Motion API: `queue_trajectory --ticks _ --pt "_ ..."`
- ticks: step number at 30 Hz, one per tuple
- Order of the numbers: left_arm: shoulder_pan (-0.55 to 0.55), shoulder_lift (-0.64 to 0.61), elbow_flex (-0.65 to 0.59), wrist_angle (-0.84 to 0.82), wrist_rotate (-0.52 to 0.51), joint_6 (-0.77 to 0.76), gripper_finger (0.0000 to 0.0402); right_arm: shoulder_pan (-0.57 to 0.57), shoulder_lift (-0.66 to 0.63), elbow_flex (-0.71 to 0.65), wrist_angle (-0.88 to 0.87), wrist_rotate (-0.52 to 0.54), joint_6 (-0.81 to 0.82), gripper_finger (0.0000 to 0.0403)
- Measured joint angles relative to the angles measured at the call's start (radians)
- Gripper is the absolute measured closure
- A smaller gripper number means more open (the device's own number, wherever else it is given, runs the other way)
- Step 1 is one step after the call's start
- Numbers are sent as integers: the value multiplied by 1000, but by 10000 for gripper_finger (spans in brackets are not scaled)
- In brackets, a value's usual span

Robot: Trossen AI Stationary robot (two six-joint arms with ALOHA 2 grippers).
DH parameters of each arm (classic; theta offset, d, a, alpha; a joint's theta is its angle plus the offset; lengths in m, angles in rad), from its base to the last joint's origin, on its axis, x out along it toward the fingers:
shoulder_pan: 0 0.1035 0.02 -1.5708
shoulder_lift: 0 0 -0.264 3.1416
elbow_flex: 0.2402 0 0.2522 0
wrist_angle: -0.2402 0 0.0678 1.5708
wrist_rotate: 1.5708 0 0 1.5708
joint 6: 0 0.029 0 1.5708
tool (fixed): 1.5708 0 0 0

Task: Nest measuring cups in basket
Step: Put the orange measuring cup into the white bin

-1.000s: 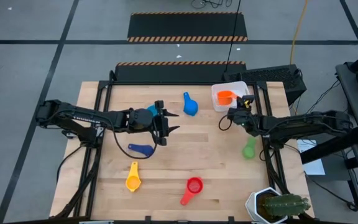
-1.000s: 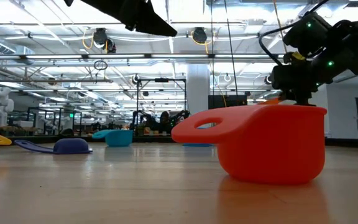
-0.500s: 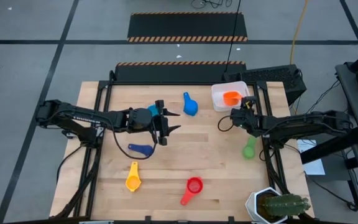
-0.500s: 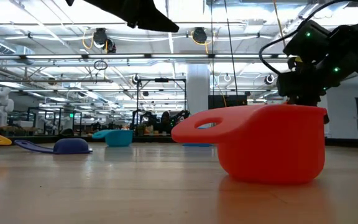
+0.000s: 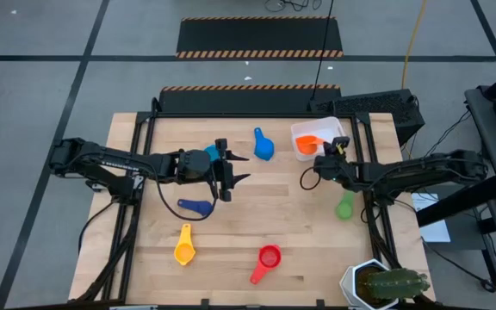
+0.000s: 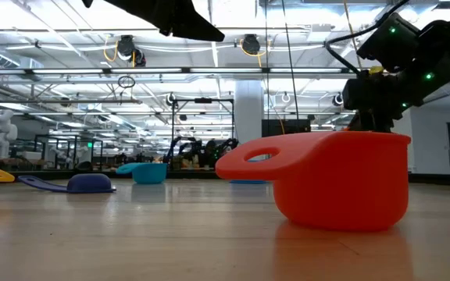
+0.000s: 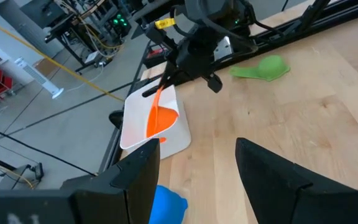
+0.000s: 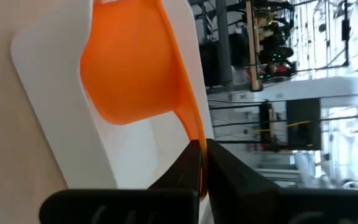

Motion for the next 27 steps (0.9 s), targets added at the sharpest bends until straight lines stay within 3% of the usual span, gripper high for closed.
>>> queue_trajectory --ticks 7,12,22,27 --pt "0 0 0 6 1 8 188 29 2 0 9 -53 121 403" --pt "0 0 0 38 4 20 188 21 46 0 18 -63 122 403" --pt "-1 0 0 84 77 21 188 -61 153 2 181 -69 -138 393" --pt "0 0 0 84 76 21 188 -91 153 2 180 -115 -168 376"
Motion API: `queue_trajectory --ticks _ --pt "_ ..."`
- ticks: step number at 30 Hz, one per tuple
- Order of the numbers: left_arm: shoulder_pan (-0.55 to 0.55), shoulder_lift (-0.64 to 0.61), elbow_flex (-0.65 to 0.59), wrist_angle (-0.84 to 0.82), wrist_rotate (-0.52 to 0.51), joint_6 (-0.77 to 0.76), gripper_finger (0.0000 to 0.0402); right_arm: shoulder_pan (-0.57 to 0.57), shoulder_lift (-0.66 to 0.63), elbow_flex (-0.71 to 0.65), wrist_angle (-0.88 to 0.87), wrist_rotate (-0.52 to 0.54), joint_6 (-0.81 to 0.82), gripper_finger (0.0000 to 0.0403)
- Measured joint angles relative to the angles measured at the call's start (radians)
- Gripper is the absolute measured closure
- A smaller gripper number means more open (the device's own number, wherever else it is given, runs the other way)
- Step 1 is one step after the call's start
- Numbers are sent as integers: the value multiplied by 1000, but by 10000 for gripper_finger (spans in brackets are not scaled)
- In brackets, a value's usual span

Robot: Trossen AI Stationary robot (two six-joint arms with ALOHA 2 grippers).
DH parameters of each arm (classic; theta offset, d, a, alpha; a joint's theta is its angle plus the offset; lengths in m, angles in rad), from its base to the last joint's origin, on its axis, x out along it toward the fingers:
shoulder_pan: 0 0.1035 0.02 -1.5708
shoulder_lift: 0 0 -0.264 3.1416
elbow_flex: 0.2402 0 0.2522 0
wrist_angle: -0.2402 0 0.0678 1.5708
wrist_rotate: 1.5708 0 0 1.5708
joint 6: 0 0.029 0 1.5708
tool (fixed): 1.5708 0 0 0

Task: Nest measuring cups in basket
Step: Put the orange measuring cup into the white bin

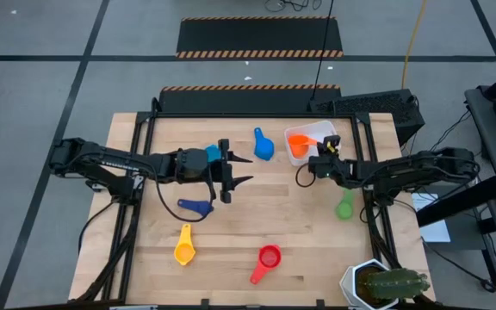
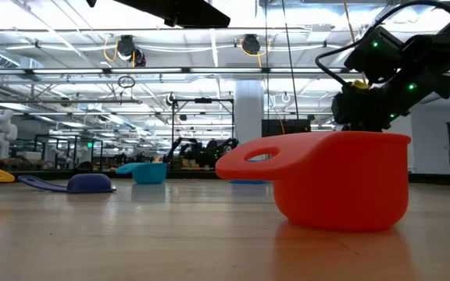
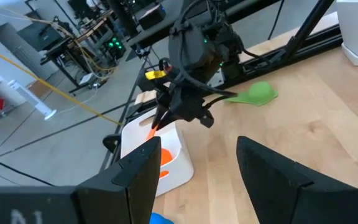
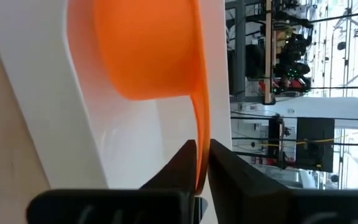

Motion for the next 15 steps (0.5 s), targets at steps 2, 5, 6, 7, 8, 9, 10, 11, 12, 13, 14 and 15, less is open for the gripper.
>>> queue_trajectory --ticks 2,5,6,7,8,9,10,11,12,13,14,15 --pt "0 0 0 0 0 1 188 -5 0 0 -6 0 -1 370" --pt "0 0 0 -2 0 3 188 -6 0 0 -10 -2 -1 358" --pt "0 0 0 -2 0 5 188 -6 0 0 -14 -3 -1 354" --pt "0 0 0 -3 0 6 188 -6 0 0 -16 -4 1 348" --pt "0 0 0 -4 0 6 188 -6 0 0 -17 -6 6 341" --pt "0 0 0 -5 0 6 188 -6 0 0 -22 -17 13 334" --pt "0 0 0 -5 0 6 188 -6 0 0 -30 -32 18 327" --pt "0 0 0 -5 0 6 188 -7 0 -1 -38 -51 26 319" --pt "0 0 0 -5 0 6 188 -10 0 -1 -43 -56 36 311" --pt "0 0 0 -5 0 6 188 -12 0 -1 -49 -58 48 303" --pt "0 0 0 -5 0 6 188 -17 0 -1 -59 -56 60 295" --pt "0 0 0 -5 0 6 188 -23 0 -1 -67 -52 69 287"
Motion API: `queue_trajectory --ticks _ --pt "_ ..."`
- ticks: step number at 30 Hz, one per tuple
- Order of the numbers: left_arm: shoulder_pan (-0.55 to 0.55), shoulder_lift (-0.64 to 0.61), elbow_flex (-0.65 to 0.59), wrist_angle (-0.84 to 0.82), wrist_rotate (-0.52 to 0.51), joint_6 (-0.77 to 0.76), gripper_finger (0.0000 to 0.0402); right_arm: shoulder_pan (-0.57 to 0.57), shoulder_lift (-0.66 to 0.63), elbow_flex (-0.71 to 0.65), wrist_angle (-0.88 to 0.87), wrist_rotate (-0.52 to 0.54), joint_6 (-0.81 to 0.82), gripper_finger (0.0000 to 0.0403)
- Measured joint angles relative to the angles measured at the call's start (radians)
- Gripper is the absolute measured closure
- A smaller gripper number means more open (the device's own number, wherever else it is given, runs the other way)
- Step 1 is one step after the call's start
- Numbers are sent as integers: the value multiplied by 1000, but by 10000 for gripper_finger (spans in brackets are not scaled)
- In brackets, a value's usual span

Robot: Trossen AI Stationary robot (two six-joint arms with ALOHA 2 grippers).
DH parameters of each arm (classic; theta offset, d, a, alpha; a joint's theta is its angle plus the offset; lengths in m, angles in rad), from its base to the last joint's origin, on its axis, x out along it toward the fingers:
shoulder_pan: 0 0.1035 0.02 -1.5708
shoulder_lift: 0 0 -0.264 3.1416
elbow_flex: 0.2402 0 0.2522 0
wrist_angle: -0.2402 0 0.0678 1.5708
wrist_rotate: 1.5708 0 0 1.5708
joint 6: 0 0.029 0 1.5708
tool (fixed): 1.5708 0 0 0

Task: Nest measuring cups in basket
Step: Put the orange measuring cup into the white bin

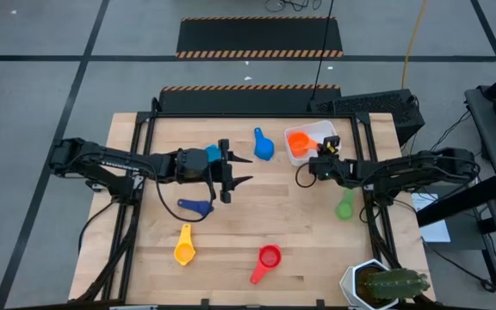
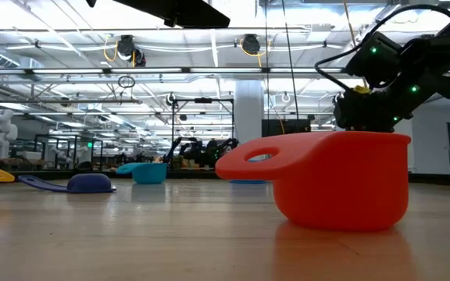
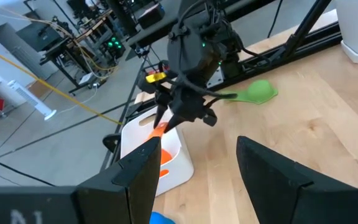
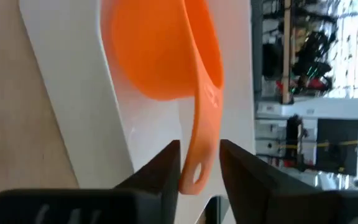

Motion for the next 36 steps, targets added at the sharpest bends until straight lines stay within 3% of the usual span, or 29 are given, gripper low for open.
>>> queue_trajectory --ticks 15,30,36 --pt "0 0 0 0 12 -17 188 -115 -1 -1 1 33 36 233" --pt "2 0 0 0 214 -54 188 -166 -47 -1 6 57 17 205" --pt "2 0 0 0 293 -60 188 -168 -136 -1 -51 -5 44 194"
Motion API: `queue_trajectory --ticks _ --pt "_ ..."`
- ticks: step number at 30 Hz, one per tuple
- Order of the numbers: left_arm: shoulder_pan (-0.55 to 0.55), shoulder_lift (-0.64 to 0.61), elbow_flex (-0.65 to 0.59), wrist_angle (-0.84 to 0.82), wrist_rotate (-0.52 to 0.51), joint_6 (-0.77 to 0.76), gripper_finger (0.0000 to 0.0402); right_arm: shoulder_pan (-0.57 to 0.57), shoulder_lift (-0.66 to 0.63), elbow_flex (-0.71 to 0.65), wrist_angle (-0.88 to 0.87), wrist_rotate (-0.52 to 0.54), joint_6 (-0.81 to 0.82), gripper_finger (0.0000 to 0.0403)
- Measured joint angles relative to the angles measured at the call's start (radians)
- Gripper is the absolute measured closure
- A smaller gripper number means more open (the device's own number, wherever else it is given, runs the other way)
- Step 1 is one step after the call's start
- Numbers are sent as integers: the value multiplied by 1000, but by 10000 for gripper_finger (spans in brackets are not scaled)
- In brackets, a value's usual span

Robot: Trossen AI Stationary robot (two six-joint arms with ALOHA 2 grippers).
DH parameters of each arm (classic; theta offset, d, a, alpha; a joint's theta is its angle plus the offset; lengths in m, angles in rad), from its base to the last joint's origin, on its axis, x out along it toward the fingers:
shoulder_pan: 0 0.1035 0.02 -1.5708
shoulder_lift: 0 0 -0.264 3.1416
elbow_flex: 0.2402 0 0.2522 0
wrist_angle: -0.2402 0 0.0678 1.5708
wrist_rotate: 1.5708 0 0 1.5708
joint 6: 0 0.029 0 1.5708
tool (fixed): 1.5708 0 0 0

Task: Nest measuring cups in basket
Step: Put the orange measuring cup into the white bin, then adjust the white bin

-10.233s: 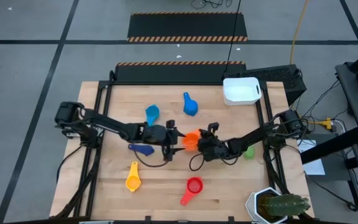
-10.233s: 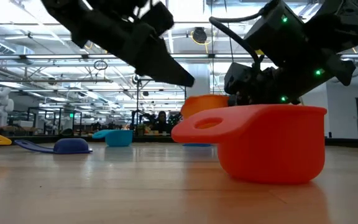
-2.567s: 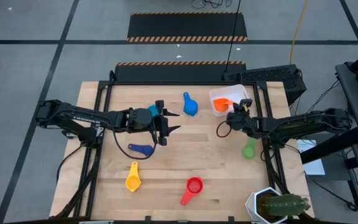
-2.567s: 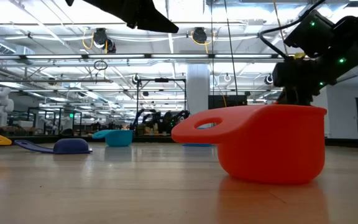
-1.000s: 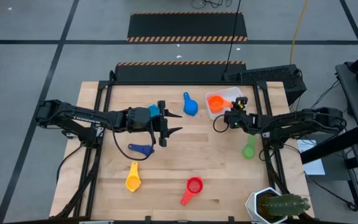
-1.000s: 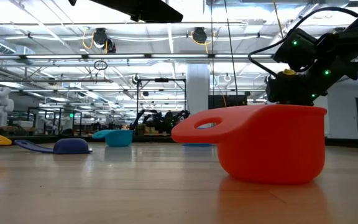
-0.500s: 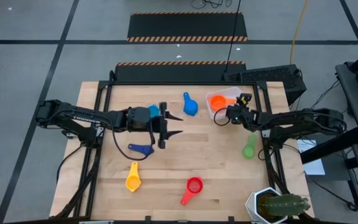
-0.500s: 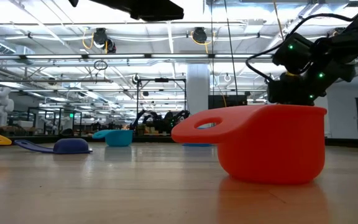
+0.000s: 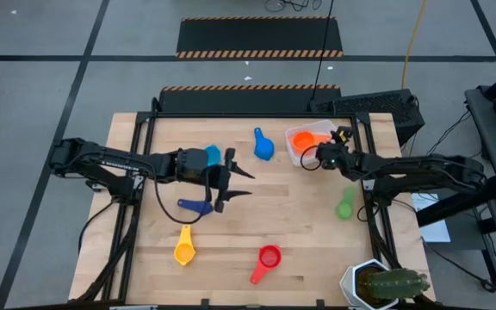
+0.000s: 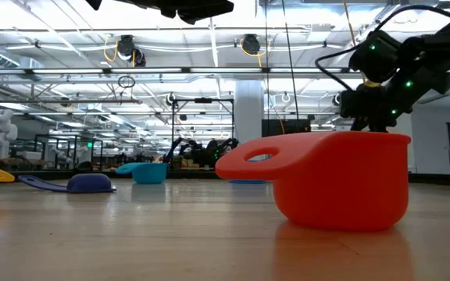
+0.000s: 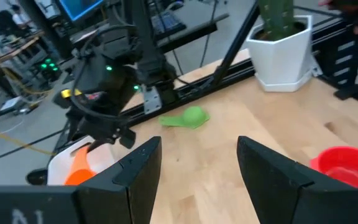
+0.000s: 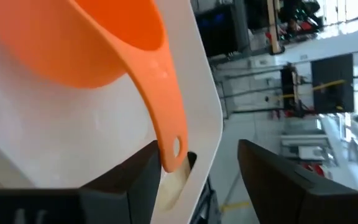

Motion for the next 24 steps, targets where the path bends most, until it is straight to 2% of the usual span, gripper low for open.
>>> queue_trajectory --ticks 7,13,19,24 --pt "0 0 0 10 33 0 188 -55 -61 0 -142 -14 7 184" --pt "0 0 0 34 33 -4 188 -63 -64 0 -20 115 -58 183" --pt "0 0 0 34 57 -5 188 -63 -73 0 6 116 -105 183" --pt "0 0 0 41 78 -5 188 -10 -76 0 39 115 28 183"
